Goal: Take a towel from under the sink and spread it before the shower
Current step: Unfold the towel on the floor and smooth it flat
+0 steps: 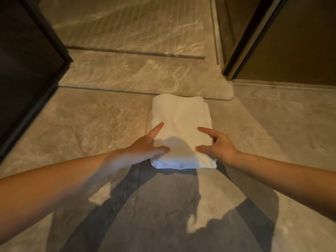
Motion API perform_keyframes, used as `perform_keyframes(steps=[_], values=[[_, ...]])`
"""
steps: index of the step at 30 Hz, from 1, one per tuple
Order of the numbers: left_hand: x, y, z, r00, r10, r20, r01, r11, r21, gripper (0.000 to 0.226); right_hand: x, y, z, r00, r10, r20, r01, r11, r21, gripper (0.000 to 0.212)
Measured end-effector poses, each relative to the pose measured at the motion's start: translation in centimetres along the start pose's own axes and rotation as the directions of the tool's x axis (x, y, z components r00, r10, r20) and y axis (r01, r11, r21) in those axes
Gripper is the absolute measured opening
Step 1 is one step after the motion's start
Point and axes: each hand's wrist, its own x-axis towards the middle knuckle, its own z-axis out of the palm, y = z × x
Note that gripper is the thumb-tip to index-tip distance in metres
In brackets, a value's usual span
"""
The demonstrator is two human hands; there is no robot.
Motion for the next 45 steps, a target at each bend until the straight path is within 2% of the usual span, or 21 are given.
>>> perform_keyframes(steps=[2, 3, 4, 6, 8, 10, 12, 15, 18, 26, 36, 39, 42, 45], values=[[0.1, 0.6, -0.2, 1.000, -0.018, 0.019, 0.015, 0.990, 0.137, 0.095, 0.2, 0.1, -0.5, 0.999, 0.002, 0.044, 0.001, 0.998, -0.066, 0.068], [0.0, 1.0, -0.3, 1.000, -0.028, -0.009, 0.029, 0.957, 0.290, 0.096, 0.5, 0.0, -0.8, 0.999, -0.003, 0.054, 0.011, 0.988, -0.154, 0.069], [0.0, 1.4, -0.5, 0.998, 0.001, -0.066, 0.030, 0.880, 0.475, 0.097, 0.8, -0.1, -1.1, 0.999, -0.024, 0.044, 0.036, 0.956, -0.291, 0.070], [0.2, 2.7, -0.8, 0.968, 0.202, -0.148, -0.029, 0.679, 0.734, 0.096, 1.5, -0.7, -1.3, 0.990, -0.139, -0.017, 0.105, 0.820, -0.563, 0.071], [0.8, 4.0, -0.6, 0.905, 0.400, -0.143, -0.119, 0.561, 0.819, 0.085, 2.1, -1.6, -0.9, 0.948, -0.314, -0.055, 0.195, 0.707, -0.680, 0.067], [1.9, 4.7, 0.3, 0.862, 0.486, -0.143, -0.143, 0.505, 0.851, 0.074, 2.7, -2.2, 0.5, 0.917, -0.398, -0.034, 0.252, 0.642, -0.724, 0.066], [2.8, 4.8, 1.6, 0.854, 0.500, -0.143, -0.140, 0.486, 0.863, 0.068, 3.3, -1.8, 2.1, 0.927, -0.374, 0.021, 0.258, 0.596, -0.760, 0.063], [3.8, 3.5, 3.1, 0.855, 0.491, -0.165, -0.133, 0.516, 0.846, 0.065, 4.0, 0.2, 3.3, 0.944, -0.326, 0.053, 0.244, 0.581, -0.776, 0.060], [4.4, 2.0, 3.5, 0.849, 0.504, -0.159, -0.159, 0.530, 0.833, 0.065, 4.3, 1.8, 3.7, 0.924, -0.379, 0.053, 0.271, 0.549, -0.790, 0.062], [5.0, 1.6, 3.7, 0.838, 0.521, -0.164, -0.177, 0.543, 0.821, 0.066, 4.9, 2.6, 4.0, 0.910, -0.415, 0.023, 0.279, 0.569, -0.773, 0.063], [4.7, 2.1, 3.6, 0.866, 0.481, -0.135, -0.162, 0.527, 0.834, 0.066, 4.6, 1.8, 3.7, 0.933, -0.351, 0.076, 0.269, 0.541, -0.797, 0.064], [4.5, 2.7, 3.3, 0.897, 0.431, -0.097, -0.151, 0.507, 0.848, 0.067, 4.7, 1.3, 2.8, 0.938, -0.317, 0.142, 0.303, 0.546, -0.781, 0.064], [4.1, 3.6, 2.6, 0.923, 0.384, -0.029, -0.156, 0.442, 0.884, 0.070, 4.8, 0.5, 0.0, 0.918, -0.317, 0.239, 0.374, 0.487, -0.789, 0.062], [2.8, 4.2, 3.2, 0.912, 0.405, 0.066, -0.246, 0.409, 0.879, 0.073, 4.3, 0.1, -3.4, 0.920, -0.345, 0.188, 0.352, 0.513, -0.783, 0.060]])
